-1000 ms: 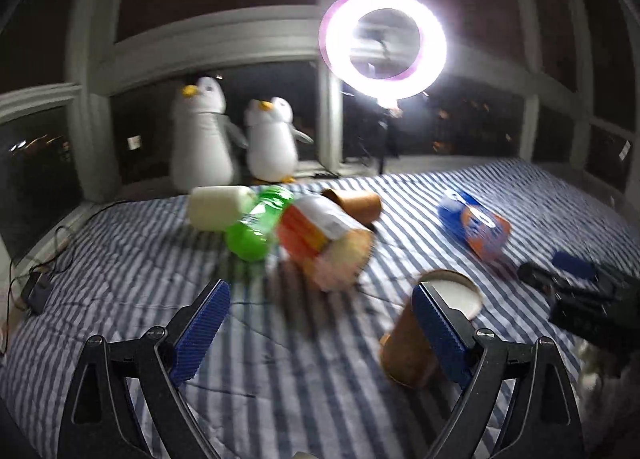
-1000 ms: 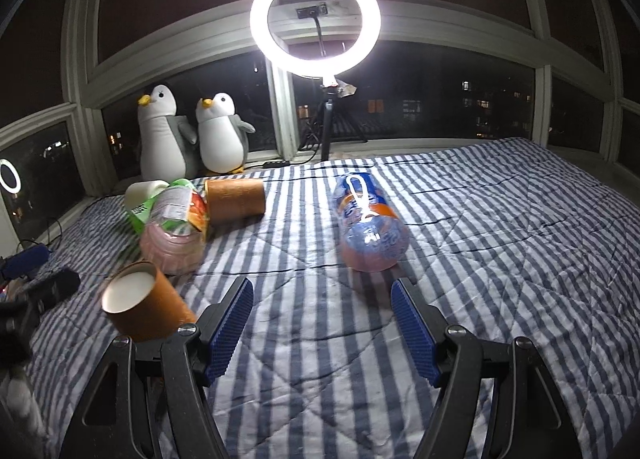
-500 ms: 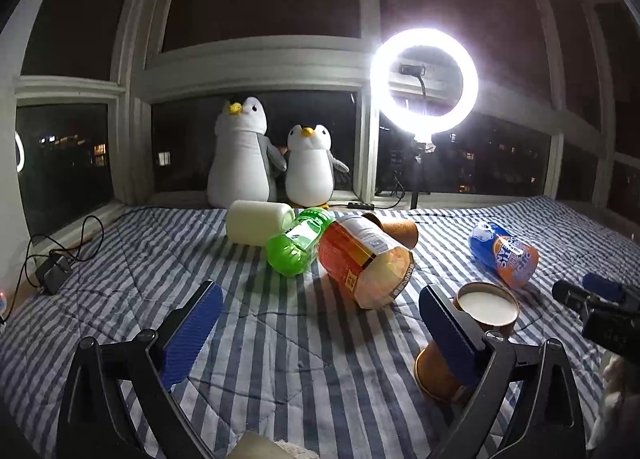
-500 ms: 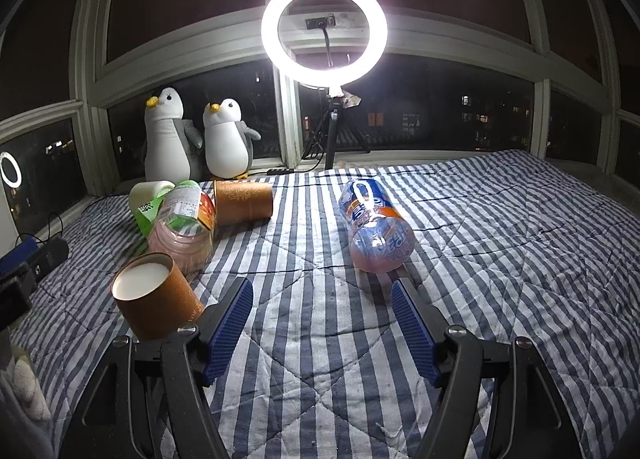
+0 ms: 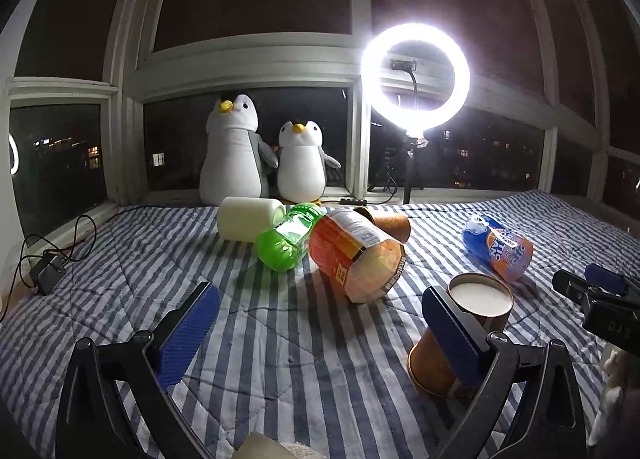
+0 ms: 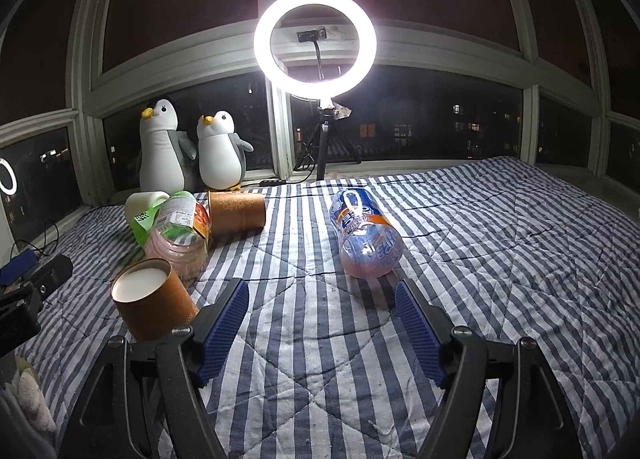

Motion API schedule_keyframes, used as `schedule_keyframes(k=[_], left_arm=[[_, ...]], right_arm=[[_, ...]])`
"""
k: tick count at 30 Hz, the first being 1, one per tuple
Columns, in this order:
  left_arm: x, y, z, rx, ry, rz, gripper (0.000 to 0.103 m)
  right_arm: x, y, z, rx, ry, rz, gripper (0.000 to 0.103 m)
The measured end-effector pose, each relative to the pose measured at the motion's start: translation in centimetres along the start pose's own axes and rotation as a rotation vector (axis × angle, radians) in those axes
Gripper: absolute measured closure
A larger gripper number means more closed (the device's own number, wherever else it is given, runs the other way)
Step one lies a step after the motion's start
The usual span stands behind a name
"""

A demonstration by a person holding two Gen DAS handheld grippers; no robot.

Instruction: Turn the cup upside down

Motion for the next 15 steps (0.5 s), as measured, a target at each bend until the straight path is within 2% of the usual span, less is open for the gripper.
schedule_keyframes(k=[15], left_arm=[[0.09, -0.07, 0.1, -0.002, 0.003, 0.007, 0.001]], right_arm=[[0.01, -0.23, 0.32, 0.002, 0.004, 0.004, 0.03]])
Point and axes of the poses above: each gripper's, at about its wrist camera, not at the fingertips, and z roughly the way its jaws point, y to its left, x to its underside, the point moved 10 cm from there along z, roughly the way its jaws point, and after that the axes turned 4 degrees about -y, right-handed, at the moved point
